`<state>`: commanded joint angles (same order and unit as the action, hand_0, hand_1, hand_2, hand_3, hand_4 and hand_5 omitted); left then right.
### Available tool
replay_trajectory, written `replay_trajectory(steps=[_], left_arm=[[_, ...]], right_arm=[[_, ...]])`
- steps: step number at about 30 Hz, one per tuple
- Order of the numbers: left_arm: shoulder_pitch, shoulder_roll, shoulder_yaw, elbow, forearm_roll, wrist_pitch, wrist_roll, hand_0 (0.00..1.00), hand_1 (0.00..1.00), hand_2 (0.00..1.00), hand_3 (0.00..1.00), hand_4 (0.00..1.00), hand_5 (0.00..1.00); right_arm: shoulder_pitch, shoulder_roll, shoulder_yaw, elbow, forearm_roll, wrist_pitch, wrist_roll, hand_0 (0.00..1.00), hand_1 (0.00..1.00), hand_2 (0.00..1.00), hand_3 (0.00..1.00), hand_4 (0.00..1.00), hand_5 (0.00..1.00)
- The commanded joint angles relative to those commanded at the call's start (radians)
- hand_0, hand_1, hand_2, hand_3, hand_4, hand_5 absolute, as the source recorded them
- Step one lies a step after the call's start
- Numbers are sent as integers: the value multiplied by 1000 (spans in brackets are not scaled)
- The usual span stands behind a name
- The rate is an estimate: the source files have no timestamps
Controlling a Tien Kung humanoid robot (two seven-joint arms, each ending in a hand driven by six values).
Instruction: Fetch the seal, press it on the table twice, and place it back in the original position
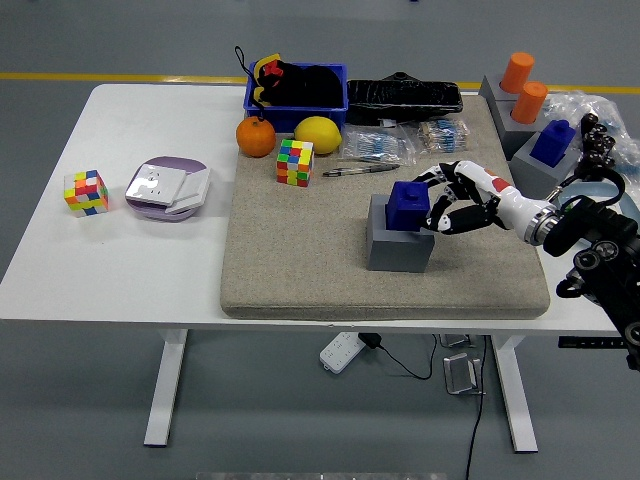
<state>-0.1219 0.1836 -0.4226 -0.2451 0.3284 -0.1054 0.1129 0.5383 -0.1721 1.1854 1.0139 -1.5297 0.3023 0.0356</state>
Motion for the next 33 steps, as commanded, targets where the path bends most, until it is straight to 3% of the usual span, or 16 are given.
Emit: replay_trajectory(steps=[11,12,17,18,23,24,33], left_arm=[[1,-1,2,1,-1,0,0,817,817,788,836,806,416],[1,-1,3,1,-2,0,0,817,817,787,836,806,415],[-1,-1,2,0,0,-1,0,817,817,787,836,806,415],[-1,-2,2,1,0,-1,0,816,817,787,836,806,415],[0,-1,2,1,0,-1,0,816,817,787,836,806,415],[0,-1,2,1,0,-1,0,817,817,787,837,805,415],[2,-3,2,1,0,-1,0,817,817,788,836,806,415]], right_arm=[[3,4,-2,-6,8,12,8,440,356,380,447,819,2],[3,4,-2,-6,8,13,10,484,470,493,565,799,2],[3,4,1,-7,12,19,16,484,470,493,565,799,2],[4,4,1,-8,11,20,18,513,558,572,623,856,2],[3,5,2,-10,13,21,21,513,558,572,623,856,2],[3,5,2,-10,14,21,21,529,612,623,669,880,2],[2,7,1,-13,12,23,24,535,661,673,720,910,2]])
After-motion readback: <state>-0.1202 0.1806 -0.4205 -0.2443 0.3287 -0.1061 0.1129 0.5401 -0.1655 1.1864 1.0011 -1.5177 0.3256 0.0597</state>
